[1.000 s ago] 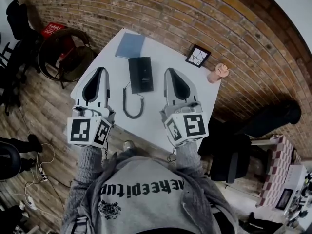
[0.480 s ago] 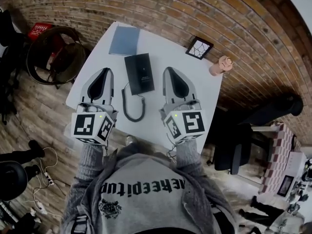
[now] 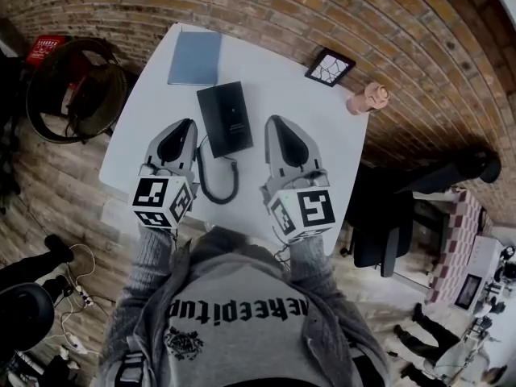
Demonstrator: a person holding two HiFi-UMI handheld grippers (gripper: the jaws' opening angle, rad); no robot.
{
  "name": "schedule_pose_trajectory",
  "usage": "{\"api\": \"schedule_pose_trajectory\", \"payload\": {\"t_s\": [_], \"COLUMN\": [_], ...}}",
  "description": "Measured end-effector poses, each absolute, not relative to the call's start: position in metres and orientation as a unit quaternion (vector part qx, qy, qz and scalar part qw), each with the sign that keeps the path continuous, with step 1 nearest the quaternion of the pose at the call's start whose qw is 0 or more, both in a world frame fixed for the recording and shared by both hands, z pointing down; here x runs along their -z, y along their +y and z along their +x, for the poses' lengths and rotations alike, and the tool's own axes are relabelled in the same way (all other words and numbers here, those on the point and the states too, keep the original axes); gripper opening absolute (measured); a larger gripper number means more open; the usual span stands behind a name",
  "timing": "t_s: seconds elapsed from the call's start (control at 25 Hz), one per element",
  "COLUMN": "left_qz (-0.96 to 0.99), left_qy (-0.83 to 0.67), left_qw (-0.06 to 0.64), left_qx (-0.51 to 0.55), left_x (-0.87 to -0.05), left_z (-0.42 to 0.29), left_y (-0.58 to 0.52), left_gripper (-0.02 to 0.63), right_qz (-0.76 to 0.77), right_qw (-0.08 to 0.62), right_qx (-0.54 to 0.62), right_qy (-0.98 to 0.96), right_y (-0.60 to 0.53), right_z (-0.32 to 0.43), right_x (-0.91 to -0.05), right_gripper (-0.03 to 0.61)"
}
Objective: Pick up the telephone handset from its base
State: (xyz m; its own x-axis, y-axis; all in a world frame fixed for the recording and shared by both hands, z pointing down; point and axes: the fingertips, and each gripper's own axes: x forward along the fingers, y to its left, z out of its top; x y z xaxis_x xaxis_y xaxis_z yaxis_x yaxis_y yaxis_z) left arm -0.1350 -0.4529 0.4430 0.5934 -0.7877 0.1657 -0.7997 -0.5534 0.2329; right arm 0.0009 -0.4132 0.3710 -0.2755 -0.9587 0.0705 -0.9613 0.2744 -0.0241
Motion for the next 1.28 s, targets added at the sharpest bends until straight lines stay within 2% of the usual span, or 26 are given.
{"api": "schedule_pose_trajectory", "payload": {"t_s": [0.4, 0.68, 0.84, 1.28], "left_qz": [0.870, 0.860, 0.856, 0.844], "left_qy": [-0.411, -0.388, -0.380, -0.357], "left_qw": [0.264, 0.315, 0.335, 0.388], "left_qx": [-0.071, -0.097, -0.100, -0.094], "left_x": [-0.524, -0.564, -0.577, -0.605], "left_z": [-0.122, -0.112, -0.106, -0.095], "left_y": [-0.470, -0.482, -0.490, -0.499], "left_gripper": [0.020, 0.023, 0.088, 0.140], "right_qz": [0.615, 0.627, 0.636, 0.652], "right_qw": [0.045, 0.064, 0.073, 0.089], "right_qx": [-0.055, -0.062, -0.063, -0.069], "right_qy": [-0.785, -0.774, -0.765, -0.750], "right_y": [-0.415, -0.411, -0.407, -0.404], "right_z": [0.007, 0.017, 0.027, 0.040], "right_x": [-0.397, -0.407, -0.410, -0.418], "right_gripper": [0.005, 0.005, 0.005, 0.005]}}
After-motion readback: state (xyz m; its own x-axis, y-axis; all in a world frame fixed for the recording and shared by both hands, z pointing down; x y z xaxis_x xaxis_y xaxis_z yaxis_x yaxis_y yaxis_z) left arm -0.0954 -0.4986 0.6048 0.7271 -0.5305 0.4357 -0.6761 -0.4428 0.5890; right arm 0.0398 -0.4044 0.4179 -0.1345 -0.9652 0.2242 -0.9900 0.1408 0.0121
